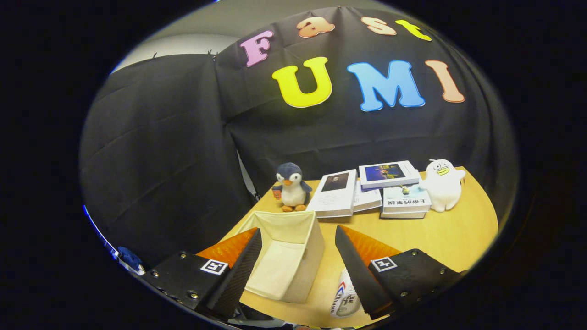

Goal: Open the storage box then place both shoes into the box .Put the left shoe in first, then the right shoe, with the right side of both shoes facing outward in a uniform manner.

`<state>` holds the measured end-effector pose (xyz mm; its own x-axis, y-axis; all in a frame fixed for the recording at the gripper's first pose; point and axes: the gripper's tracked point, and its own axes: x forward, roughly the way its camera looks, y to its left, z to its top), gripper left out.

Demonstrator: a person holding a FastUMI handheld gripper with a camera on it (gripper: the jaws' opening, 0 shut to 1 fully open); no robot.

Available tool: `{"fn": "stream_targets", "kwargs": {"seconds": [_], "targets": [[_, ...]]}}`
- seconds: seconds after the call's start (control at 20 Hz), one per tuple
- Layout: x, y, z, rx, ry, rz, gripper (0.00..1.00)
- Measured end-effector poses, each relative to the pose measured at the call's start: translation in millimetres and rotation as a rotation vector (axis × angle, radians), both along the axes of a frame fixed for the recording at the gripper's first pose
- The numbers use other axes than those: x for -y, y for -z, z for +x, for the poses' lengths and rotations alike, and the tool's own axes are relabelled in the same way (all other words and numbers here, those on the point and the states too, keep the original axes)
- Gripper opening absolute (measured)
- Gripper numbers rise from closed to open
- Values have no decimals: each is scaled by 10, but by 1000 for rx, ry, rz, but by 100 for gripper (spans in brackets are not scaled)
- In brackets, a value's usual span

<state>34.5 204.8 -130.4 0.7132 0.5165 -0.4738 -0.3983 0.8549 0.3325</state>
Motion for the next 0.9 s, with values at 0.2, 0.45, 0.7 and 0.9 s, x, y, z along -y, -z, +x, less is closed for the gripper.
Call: {"fn": "stream_targets", "kwargs": {"seconds": [0.2,0.45,0.7,0.9], "targets": [[276,407,10,-52,32,-65,97],[479,1018,-39,-134,34,-156,98],[589,1475,-134,-234,47,-177,98],[661,1786,-183,-330,87,-147,98]]}}
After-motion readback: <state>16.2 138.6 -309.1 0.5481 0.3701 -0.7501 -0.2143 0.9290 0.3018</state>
